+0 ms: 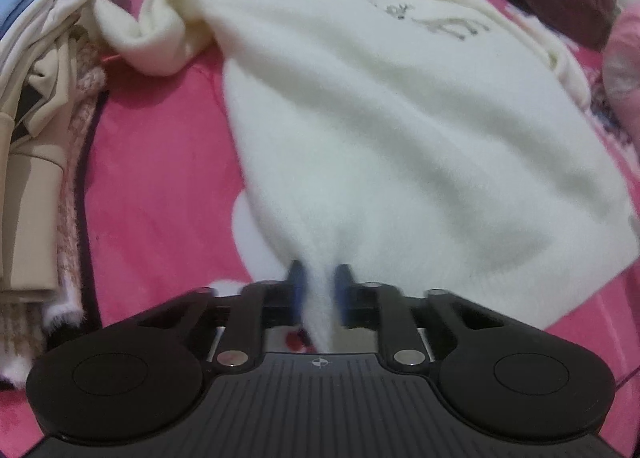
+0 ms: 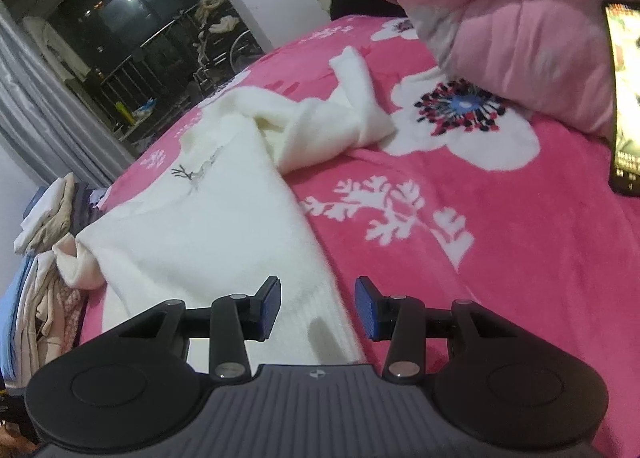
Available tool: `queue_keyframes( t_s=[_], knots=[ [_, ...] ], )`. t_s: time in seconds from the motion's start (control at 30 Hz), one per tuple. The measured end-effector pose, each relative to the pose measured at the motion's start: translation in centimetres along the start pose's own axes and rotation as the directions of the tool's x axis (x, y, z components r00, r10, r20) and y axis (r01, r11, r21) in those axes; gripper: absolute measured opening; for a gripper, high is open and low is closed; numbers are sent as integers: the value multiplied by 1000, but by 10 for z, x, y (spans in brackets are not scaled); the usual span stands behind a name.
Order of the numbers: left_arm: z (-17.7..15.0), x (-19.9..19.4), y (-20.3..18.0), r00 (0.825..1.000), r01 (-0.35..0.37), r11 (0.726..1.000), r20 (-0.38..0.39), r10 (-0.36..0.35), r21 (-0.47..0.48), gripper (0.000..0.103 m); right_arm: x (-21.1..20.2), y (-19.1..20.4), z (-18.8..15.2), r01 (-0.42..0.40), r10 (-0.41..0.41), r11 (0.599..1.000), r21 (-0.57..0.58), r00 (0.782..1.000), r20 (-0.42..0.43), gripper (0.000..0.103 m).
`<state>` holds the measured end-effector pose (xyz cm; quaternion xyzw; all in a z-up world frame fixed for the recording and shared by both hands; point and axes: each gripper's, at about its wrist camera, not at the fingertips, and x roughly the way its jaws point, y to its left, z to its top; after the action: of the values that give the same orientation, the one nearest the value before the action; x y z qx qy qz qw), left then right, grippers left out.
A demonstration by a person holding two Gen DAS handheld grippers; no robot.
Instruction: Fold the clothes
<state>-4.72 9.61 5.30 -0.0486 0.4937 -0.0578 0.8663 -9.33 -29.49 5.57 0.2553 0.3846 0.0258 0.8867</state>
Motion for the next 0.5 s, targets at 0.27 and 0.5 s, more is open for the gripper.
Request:
queue_keyframes(
  t_s=[0.27, 0.5],
  knots=[
    [-6, -59, 73, 958, 283, 885, 61, -281, -371, 7, -4, -13, 3, 14, -14, 999, 32, 1000, 13, 45],
    [-49, -14, 116, 975, 152, 862, -68, -210, -484, 7, 2, -25, 3, -3, 5, 994, 108, 1000, -18, 45]
  ],
)
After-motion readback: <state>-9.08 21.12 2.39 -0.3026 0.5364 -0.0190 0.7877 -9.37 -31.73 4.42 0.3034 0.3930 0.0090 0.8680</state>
